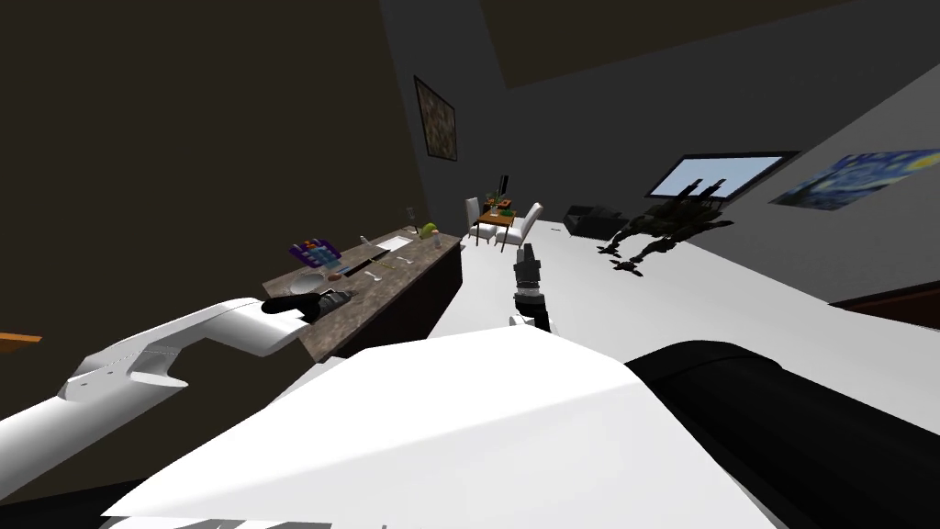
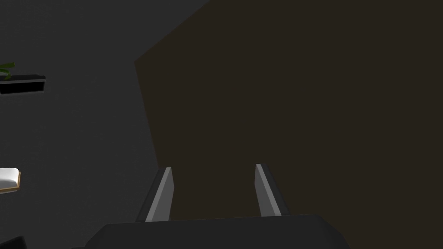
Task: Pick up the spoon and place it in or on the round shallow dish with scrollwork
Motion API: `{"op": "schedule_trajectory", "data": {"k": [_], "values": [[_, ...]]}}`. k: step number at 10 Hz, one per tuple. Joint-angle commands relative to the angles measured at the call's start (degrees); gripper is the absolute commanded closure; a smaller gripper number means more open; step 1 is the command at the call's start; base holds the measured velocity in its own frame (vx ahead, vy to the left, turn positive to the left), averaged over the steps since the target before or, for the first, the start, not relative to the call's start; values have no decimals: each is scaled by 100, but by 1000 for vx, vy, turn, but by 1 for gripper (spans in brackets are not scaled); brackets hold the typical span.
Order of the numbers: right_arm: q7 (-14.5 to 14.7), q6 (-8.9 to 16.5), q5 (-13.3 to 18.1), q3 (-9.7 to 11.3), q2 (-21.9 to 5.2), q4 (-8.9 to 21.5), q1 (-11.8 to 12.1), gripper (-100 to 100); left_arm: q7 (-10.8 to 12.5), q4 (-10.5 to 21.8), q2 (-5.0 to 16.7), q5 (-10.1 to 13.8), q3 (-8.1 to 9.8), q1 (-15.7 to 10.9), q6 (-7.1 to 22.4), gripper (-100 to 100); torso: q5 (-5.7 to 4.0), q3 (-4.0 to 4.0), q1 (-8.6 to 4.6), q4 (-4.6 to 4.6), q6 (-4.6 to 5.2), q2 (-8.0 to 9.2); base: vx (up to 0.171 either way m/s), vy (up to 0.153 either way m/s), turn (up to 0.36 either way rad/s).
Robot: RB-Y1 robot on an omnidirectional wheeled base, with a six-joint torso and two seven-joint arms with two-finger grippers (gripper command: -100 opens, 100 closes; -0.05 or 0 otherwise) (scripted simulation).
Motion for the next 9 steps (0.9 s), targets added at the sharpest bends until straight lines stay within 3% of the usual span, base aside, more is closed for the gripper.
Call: {"op": "schedule_trajectory", "data": {"k": [1, 3, 4, 7, 9], "values": [[0, 0, 0, 0, 0, 0, 0, 0, -73, 57, -45, 17, -170, -78, 60, -100, 0, 0, 0, 0, 0, 0, 108, 120, -13], [0, 0, 0, 1, 1, 0, -1, 0, -202, -95, -55, 198, -371, 129, 357, -100, -6, 17, -35, 6, 1, 30, 109, 89, -51], [0, 0, 0, 1, 1, 0, -1, 0, -202, -95, -55, 198, -371, 129, 357, -100, -6, 12, -26, 5, 0, 19, 107, 101, -38], [0, 0, 0, 1, 1, 0, -1, 0, -338, -248, -82, 399, -599, 366, 681, -100, -8, 22, -38, 9, 1, 38, 88, 89, -38], [0, 0, 0, 1, 1, 0, -1, 0, -333, -273, -54, 445, -584, 351, 730, -100, -6, 16, -32, 6, 0, 28, 72, 65, -30]]}}
